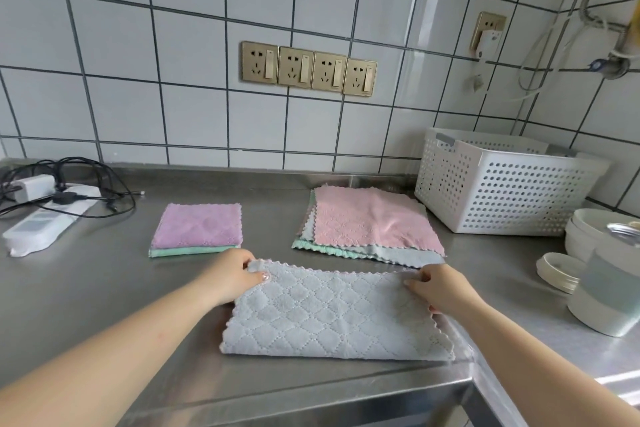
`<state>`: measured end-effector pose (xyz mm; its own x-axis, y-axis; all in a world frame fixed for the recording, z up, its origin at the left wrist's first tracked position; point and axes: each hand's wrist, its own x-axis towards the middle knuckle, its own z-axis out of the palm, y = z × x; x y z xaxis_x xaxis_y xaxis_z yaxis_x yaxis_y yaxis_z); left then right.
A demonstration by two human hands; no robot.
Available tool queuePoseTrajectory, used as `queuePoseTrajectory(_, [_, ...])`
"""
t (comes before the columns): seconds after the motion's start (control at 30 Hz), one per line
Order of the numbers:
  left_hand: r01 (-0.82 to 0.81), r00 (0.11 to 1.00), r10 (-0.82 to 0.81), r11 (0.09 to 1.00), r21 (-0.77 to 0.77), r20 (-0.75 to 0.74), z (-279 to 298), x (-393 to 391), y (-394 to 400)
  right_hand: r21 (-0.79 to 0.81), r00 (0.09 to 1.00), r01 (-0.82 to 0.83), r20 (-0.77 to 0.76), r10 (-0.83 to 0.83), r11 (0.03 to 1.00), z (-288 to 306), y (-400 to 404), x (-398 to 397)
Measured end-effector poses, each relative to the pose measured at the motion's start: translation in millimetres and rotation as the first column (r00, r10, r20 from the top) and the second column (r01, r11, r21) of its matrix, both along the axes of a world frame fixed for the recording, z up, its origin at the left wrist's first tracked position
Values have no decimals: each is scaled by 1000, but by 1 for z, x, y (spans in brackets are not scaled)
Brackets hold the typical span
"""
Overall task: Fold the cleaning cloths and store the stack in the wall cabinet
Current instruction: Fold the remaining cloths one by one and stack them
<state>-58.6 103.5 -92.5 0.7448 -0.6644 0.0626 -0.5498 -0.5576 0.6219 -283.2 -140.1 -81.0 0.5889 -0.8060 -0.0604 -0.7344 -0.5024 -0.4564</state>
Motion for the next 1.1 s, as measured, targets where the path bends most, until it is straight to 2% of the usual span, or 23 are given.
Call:
queuePoseTrajectory(0.13, [-27, 997, 23, 998, 65, 74, 2, -1, 0, -80, 1000, -4, -16, 3, 997, 0, 3, 2])
queuePoseTrajectory(0.2, [-52, 970, 22, 992, 118, 243, 3, -6, 0, -196, 1000, -10, 17, 13, 981, 2, 10, 3])
queuePoseTrajectory(0.27, [-50, 897, 11, 996, 77, 442, 5, -20, -3, -329, 994, -57, 74, 86, 943, 3, 23, 8])
queuePoseTrajectory(0.3, [-6, 877, -17, 999, 46, 481, 7, -29, -6, -375, 983, -109, 95, 155, 921, 4, 32, 12])
queuePoseTrajectory(0.4, [181, 868, -189, 981, 62, 458, 1, -61, -21, -339, 929, -347, 2, 369, 875, -3, 70, 30])
queuePoseTrajectory(0.5, [248, 856, -319, 944, 218, 406, -14, -81, -36, -289, 883, -469, -122, 454, 835, -22, 101, 45])
queuePoseTrajectory(0.6, [207, 869, -325, 923, 323, 374, -26, -87, -35, -268, 885, -461, -215, 414, 846, -38, 106, 44])
queuePoseTrajectory(0.77, [131, 905, -280, 901, 415, 321, -24, -80, -22, -241, 899, -398, -294, 325, 885, -38, 90, 26])
queuePoseTrajectory(1.1, [87, 923, -243, 886, 455, 297, -25, -66, -2, -186, 908, -285, -367, 202, 940, -32, 58, -4])
